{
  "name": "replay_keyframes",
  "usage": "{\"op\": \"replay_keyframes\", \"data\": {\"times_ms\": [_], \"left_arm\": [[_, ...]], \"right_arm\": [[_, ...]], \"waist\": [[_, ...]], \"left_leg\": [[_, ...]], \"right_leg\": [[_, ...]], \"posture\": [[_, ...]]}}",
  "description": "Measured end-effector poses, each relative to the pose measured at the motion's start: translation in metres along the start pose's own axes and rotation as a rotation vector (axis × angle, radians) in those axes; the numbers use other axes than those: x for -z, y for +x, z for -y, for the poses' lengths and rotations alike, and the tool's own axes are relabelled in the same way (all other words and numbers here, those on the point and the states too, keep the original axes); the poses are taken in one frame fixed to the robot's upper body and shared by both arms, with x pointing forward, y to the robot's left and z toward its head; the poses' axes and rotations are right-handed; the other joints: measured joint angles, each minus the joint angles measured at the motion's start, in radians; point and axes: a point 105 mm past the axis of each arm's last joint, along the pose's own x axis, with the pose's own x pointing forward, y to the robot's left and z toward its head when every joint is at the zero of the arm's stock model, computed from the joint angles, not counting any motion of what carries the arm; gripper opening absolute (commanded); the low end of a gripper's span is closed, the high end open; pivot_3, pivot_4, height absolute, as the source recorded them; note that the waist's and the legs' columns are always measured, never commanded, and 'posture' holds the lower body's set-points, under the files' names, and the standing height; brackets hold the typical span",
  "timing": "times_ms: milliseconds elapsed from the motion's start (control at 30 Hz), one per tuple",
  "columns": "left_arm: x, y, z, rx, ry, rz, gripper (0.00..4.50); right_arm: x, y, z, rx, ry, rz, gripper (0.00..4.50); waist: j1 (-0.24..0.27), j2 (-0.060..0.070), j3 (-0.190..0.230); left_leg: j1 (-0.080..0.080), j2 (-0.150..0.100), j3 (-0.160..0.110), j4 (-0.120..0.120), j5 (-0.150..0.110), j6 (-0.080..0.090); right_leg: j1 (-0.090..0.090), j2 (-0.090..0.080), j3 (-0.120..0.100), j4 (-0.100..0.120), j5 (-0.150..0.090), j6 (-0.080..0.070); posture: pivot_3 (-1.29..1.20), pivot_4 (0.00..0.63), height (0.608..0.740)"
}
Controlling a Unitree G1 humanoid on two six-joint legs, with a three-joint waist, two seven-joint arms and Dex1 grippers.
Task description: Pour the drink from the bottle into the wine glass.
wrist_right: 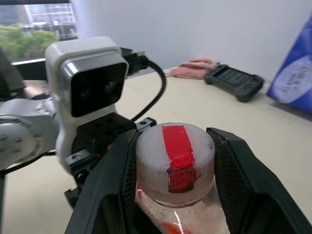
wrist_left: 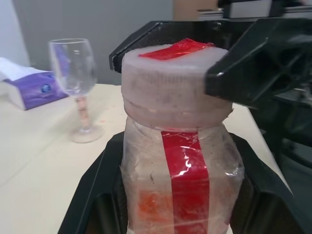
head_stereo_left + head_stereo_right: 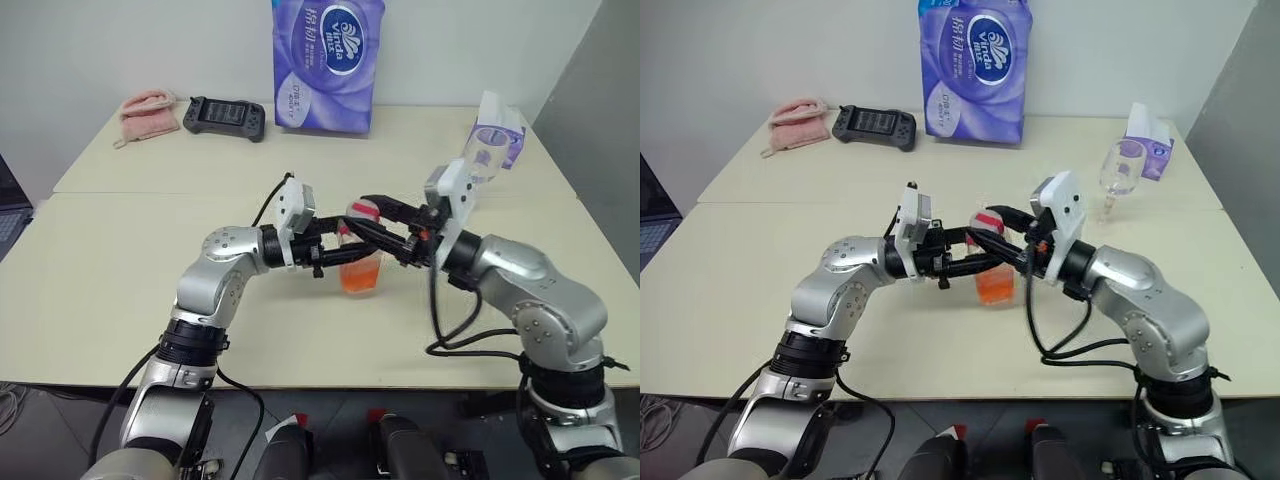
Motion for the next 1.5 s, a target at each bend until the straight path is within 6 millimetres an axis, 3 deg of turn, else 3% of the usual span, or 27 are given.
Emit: {"op": "replay_keyframes", "data": {"times_ms": [133,333,567,733,833,1100,1333,1500], "left_arm": [[-0.007,-0.001,0.008,0.069,0.009,-0.015,2.07],[-0.014,0.001,0.0,0.035,0.028,-0.002,2.07],[-0.007,0.005,0.002,-0.011,-0.001,0.028,2.07],[-0.01,0.002,-0.004,-0.068,0.009,0.046,2.07],[-0.01,0.005,-0.007,-0.089,0.009,0.068,2.07],[-0.006,0.007,-0.013,-0.106,0.001,0.07,2.07],[-0.008,0.009,-0.015,-0.097,0.009,0.06,2.07],[-0.007,0.008,-0.015,-0.098,0.009,0.057,2.07]], "right_arm": [[-0.007,-0.003,0.007,-0.249,-0.04,-0.044,1.85],[-0.015,0.001,0.017,-0.302,-0.073,-0.031,1.85],[-0.009,-0.016,0.019,-0.074,-0.012,-0.023,4.22],[-0.007,-0.025,0.014,0.1,-0.01,-0.018,4.22],[-0.002,-0.017,0.004,0.199,0.022,0.015,4.22],[-0.008,0.001,0.005,0.32,-0.002,0.041,4.22],[-0.009,0.004,0.003,0.307,-0.006,0.047,1.96],[-0.009,0.005,0.004,0.295,-0.008,0.044,1.84]], "waist": [[-0.003,0.0,0.0],[0.001,0.0,0.0],[0.004,0.0,0.0],[0.004,0.0,0.0],[0.001,0.001,0.0],[0.001,0.001,0.0],[0.001,0.001,0.0],[0.001,0.001,0.0]], "left_leg": [[0.002,0.002,0.002,-0.001,0.0,0.0],[0.0,0.002,0.0,0.0,0.0,0.0],[-0.004,0.001,-0.002,0.001,0.0,0.0],[-0.003,0.001,-0.001,0.001,0.0,0.0],[-0.003,0.002,-0.001,0.0,0.001,-0.001],[-0.003,0.001,0.0,0.001,0.001,-0.001],[-0.003,0.001,0.0,0.001,0.001,0.0],[-0.003,0.001,0.0,0.001,0.001,0.0]], "right_leg": [[0.001,0.003,0.0,0.0,-0.001,0.001],[0.0,0.001,0.001,0.0,0.0,-0.001],[-0.004,-0.005,0.002,0.001,0.0,-0.001],[-0.003,-0.004,0.002,0.002,0.0,0.0],[-0.004,-0.003,0.003,0.002,0.0,0.0],[-0.004,-0.003,0.002,0.002,0.0,0.0],[-0.004,-0.003,0.002,0.002,0.0,0.0],[-0.004,-0.003,0.002,0.002,0.0,0.0]], "posture": [[0.0,0.15,0.74],[0.0,0.15,0.74],[0.0,0.15,0.74],[0.0,0.15,0.74],[0.0,0.15,0.74],[0.0,0.15,0.74],[0.0,0.15,0.74],[0.0,0.15,0.74]]}}
